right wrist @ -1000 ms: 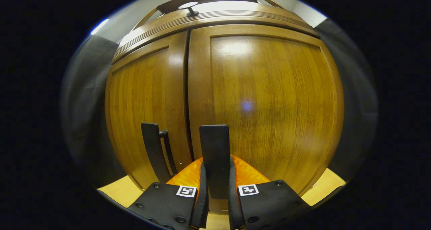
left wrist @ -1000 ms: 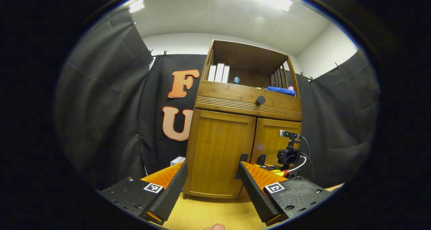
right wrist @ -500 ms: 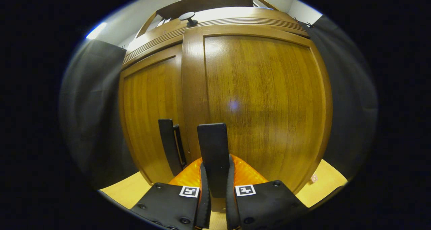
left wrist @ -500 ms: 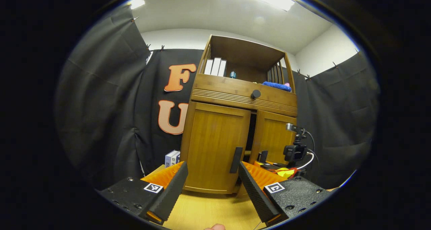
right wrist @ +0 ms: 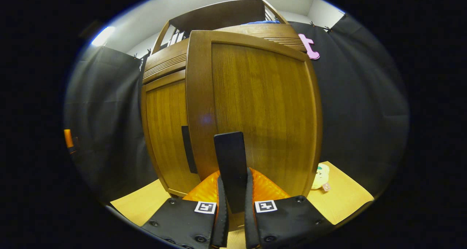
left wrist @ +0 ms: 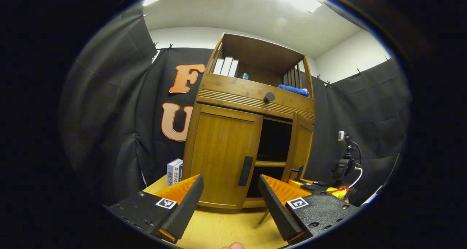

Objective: Open the right door of the double-door shoe cabinet with the right hand, and open the left door with the left hand.

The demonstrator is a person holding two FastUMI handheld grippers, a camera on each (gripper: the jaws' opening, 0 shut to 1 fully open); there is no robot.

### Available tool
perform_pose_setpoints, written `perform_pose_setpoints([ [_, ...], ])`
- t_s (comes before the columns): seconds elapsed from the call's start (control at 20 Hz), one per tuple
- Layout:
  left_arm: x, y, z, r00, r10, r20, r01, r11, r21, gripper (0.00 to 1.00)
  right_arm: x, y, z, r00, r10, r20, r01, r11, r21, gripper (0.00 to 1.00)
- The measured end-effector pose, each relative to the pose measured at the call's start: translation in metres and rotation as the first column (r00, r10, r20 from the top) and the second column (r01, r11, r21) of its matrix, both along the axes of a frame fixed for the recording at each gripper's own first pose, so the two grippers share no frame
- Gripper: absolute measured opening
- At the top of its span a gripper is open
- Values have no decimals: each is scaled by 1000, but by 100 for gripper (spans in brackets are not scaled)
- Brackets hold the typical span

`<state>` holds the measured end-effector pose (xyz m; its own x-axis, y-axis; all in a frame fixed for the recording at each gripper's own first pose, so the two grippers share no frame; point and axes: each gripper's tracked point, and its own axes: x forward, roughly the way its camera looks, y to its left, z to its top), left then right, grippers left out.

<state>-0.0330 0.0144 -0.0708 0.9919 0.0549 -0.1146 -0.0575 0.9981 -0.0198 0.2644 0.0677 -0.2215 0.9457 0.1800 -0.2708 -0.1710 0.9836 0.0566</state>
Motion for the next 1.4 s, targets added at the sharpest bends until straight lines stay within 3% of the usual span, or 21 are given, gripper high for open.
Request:
perform_pose_setpoints([
  [0.55,14,-23,-7,998,-65,-1,65,998,-12,92,3,-13,9,991,-131,8,131,991,-18,24],
  [0.7,16,-28,-9,997,-82,1,82,996,-21,92,0,-25,11,982,-188,11,188,982,-20,19],
  [0.75,17,-30,-9,996,-86,0,86,996,-28,92,-2,-29,10,978,-208,6,208,978,-13,24],
  [0.8,17,-31,-10,996,-90,-3,90,995,-34,91,-4,-32,7,974,-226,-3,226,974,-11,19],
  [0.85,18,-33,-12,995,-95,-7,95,995,-40,91,-6,-35,4,969,-245,-19,245,969,-11,23],
  [1.05,20,-34,-18,994,-104,-24,103,994,-42,95,-13,-49,1,955,-294,-43,294,956,-8,23],
  [1.1,20,-34,-20,994,-104,-29,103,994,-40,95,-12,-53,1,949,-313,-37,313,950,-12,14],
  [1.15,20,-34,-20,994,-103,-32,102,994,-39,95,-13,-55,0,949,-315,-36,314,949,-12,5],
  [1.2,20,-33,-22,994,-101,-35,100,994,-40,92,-13,-55,0,950,-311,-34,311,950,-8,17],
  [1.4,17,-29,-27,995,-94,-46,92,995,-45,95,-13,-62,0,967,-254,-22,253,966,-61,17],
])
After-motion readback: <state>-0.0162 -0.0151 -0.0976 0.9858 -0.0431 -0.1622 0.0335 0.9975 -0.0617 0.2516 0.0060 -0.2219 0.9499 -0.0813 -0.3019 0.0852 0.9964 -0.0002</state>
